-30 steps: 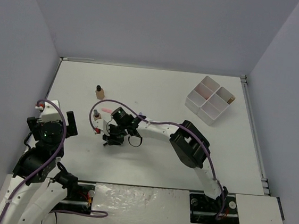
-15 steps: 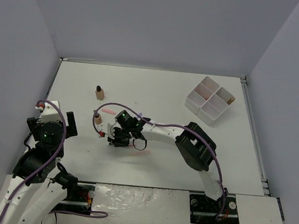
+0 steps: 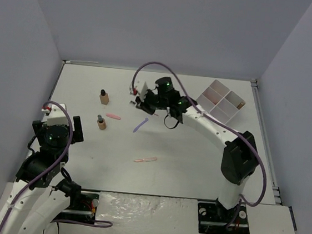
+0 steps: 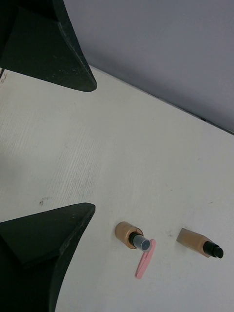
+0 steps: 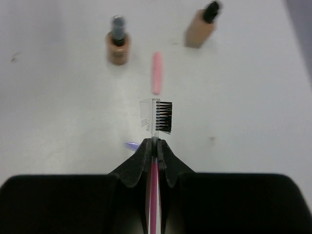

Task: Organize the makeup

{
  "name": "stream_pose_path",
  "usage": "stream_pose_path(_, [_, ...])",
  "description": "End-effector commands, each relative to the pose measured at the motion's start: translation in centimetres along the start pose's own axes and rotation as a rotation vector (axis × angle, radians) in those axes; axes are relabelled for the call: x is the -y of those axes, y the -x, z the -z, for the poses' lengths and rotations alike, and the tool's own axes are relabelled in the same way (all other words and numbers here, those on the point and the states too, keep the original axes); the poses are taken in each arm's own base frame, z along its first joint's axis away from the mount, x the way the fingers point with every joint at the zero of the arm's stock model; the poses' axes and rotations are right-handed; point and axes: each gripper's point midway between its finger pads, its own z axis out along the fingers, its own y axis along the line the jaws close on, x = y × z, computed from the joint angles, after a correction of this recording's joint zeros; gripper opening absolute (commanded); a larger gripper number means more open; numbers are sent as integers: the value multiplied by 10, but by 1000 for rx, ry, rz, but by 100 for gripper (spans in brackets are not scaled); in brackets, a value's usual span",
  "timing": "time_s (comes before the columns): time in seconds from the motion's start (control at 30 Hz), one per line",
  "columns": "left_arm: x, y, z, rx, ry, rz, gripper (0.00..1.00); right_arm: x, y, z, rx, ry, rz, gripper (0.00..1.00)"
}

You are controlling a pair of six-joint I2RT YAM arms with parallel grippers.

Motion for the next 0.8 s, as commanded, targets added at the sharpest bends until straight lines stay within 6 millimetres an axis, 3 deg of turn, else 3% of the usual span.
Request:
stream_pose_path(0.0, [13, 29, -4, 46, -36, 56, 97, 87, 54, 85, 222, -256, -15, 0])
stream_pose_path(0.03, [14, 30, -4, 48, -40, 58, 97, 108, 46, 100, 244, -316, -34, 0])
stream_pose_path(0.1, [17, 32, -5, 55, -48, 65, 97, 134, 49, 130, 323, -405, -58, 0])
stream_pose_path(0.17, [18, 32, -7, 58, -51, 68, 97, 168, 25, 166, 354, -514, -103, 0])
stream_pose_path(0.2, [19, 31, -8, 56, -51, 65, 97, 178, 9, 179, 368, -555, -128, 0])
stream_pose_path(0.27, [19, 30, -10, 54, -45, 56, 97, 194, 2, 200, 418, -598, -135, 0])
stream_pose_path(0.37, [17, 28, -11, 53, -37, 48, 97, 223, -28, 230, 437, -668, -166, 0])
stream_pose_path(0.5, [16, 26, -12, 53, -33, 36, 97, 246, -58, 248, 434, -695, -179, 0])
stream_pose_path(0.6, [16, 24, -14, 46, -29, 27, 97, 257, -81, 245, 407, -676, -183, 0])
stream_pose_path(0.63, [17, 24, -15, 44, -30, 23, 97, 263, -92, 254, 398, -693, -184, 0])
stream_pose_path(0.77, [19, 21, -18, 25, -32, 8, 97, 268, -114, 252, 378, -675, -177, 0])
